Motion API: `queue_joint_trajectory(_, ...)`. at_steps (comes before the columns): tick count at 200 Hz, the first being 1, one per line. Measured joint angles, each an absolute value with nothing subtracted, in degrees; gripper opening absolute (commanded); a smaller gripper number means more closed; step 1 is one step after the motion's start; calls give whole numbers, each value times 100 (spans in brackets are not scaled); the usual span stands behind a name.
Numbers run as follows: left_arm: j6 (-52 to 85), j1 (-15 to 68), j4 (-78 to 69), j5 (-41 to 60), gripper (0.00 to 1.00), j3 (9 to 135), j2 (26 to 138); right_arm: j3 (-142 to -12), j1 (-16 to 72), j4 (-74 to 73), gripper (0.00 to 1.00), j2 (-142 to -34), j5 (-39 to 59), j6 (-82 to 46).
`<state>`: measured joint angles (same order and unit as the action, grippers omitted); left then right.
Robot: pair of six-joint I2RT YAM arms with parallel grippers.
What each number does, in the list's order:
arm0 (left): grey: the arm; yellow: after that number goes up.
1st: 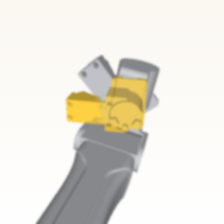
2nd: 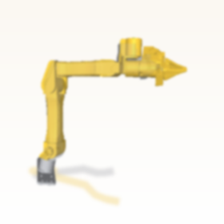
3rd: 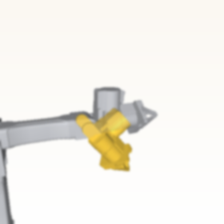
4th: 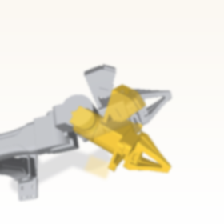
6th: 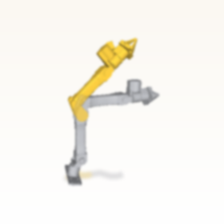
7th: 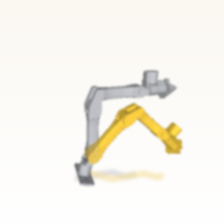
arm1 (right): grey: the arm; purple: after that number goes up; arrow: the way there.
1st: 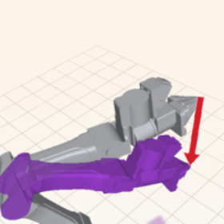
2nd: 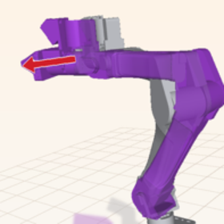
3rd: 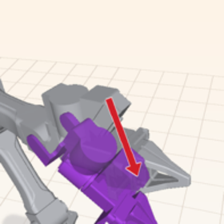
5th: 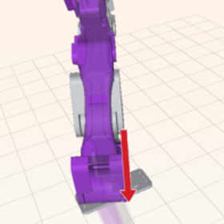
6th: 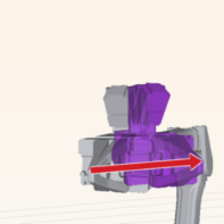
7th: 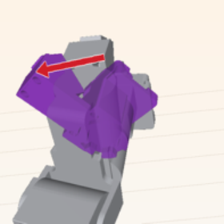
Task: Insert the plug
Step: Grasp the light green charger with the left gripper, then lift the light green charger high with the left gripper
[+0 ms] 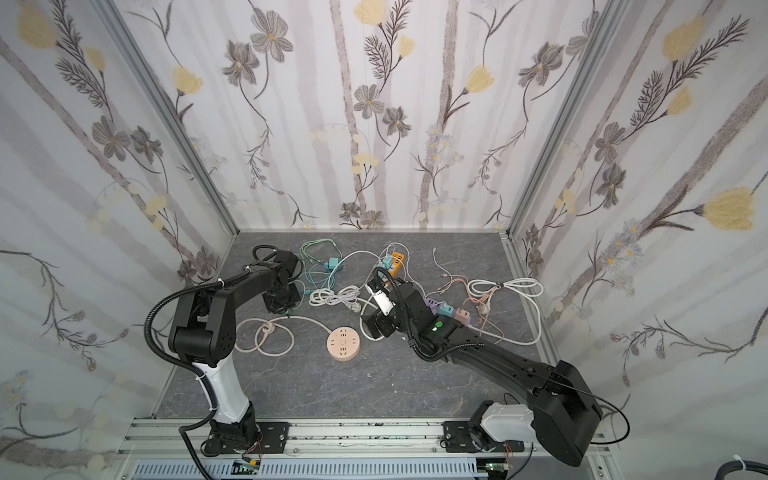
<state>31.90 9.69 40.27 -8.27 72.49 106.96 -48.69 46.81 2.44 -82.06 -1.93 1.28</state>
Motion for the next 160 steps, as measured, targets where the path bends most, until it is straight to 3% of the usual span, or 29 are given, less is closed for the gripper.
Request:
queue_joint_trajectory(79,2241,982,4191,-617,0,7467,8189,-5006,4547,-16,99,-8219,-73,-115)
queue_joint_trajectory(119,1911,991,4731,-556,0,8923,7336,-5100,4230,-445,99,-8344,336,-259)
queue_joint_trajectory(160,1769,987,5378,-207,0,10892,7481,-5725,4257,-810,98,-9045,1214,-183)
